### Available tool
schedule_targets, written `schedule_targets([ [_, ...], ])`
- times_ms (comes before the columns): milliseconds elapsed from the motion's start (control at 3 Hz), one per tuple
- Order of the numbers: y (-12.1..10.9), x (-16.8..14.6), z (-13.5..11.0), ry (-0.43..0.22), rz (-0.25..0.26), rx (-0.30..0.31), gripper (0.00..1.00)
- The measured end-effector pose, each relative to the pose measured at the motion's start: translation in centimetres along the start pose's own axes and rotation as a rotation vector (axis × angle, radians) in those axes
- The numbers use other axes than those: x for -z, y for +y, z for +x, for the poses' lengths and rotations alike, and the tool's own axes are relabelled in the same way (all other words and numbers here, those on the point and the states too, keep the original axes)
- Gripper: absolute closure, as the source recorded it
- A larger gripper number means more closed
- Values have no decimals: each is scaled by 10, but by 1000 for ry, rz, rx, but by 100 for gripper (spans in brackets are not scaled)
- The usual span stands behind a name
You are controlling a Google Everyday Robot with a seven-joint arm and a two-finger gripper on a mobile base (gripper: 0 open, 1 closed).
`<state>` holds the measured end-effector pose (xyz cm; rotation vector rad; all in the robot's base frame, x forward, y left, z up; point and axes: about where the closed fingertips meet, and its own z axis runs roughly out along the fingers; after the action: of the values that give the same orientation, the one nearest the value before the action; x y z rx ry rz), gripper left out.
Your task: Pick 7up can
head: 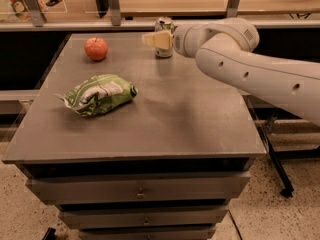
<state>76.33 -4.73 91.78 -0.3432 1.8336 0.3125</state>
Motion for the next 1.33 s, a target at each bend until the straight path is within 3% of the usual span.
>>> schedule_targets([
  [333,-12,-17,17,-15,-20,-10,0],
  [667,-17,-27,19,-39,-42,-9,0],
  [1000,-8,-34,7,-76,-83,10,0],
  [1333,-21,-41,-3,-69,-120,-52,0],
])
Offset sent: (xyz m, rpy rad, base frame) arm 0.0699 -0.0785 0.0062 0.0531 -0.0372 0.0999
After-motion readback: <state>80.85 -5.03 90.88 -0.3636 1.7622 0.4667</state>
